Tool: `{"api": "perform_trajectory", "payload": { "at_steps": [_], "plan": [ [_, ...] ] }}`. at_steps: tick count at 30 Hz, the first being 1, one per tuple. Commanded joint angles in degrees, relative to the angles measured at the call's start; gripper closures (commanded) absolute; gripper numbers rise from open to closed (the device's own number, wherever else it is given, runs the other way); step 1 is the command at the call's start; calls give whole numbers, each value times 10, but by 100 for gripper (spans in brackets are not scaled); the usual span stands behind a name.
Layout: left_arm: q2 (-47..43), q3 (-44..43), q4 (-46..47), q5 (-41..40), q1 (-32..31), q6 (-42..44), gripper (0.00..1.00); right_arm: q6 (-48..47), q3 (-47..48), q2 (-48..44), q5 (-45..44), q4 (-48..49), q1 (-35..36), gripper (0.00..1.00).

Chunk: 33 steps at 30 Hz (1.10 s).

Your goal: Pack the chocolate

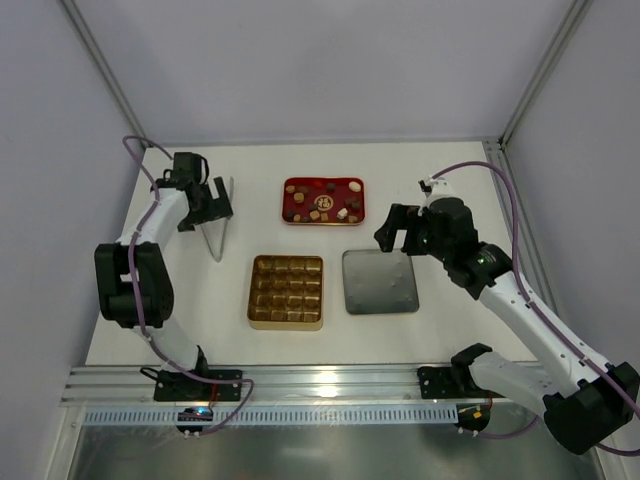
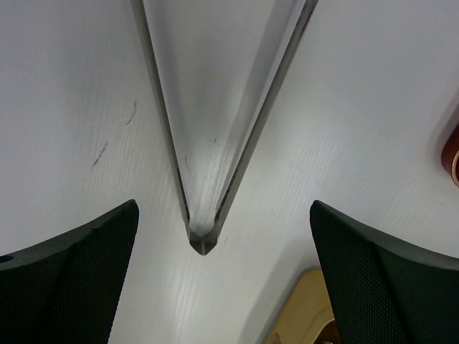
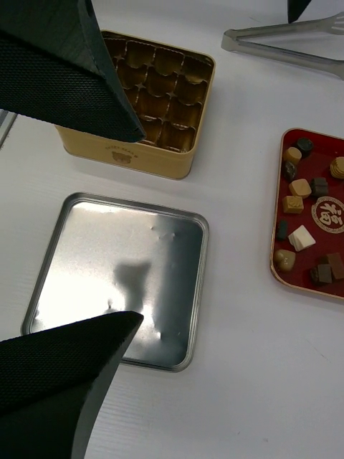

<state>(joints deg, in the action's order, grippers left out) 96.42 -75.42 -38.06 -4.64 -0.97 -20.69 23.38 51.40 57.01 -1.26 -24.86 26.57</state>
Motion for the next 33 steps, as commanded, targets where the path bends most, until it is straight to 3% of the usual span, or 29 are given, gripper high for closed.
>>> {"api": "perform_trajectory", "payload": {
  "at_steps": [1, 18, 33],
  "plan": [
    [38, -28, 45, 39, 24, 28, 0, -11, -7, -4, 27, 23, 2, 0],
    [155, -51, 93, 38, 37, 49, 0, -26, -8, -22, 18, 0, 2, 0],
    [162, -8, 122, 3, 26, 45, 20, -14, -30, -43, 15, 6, 2, 0]
  ]
}}
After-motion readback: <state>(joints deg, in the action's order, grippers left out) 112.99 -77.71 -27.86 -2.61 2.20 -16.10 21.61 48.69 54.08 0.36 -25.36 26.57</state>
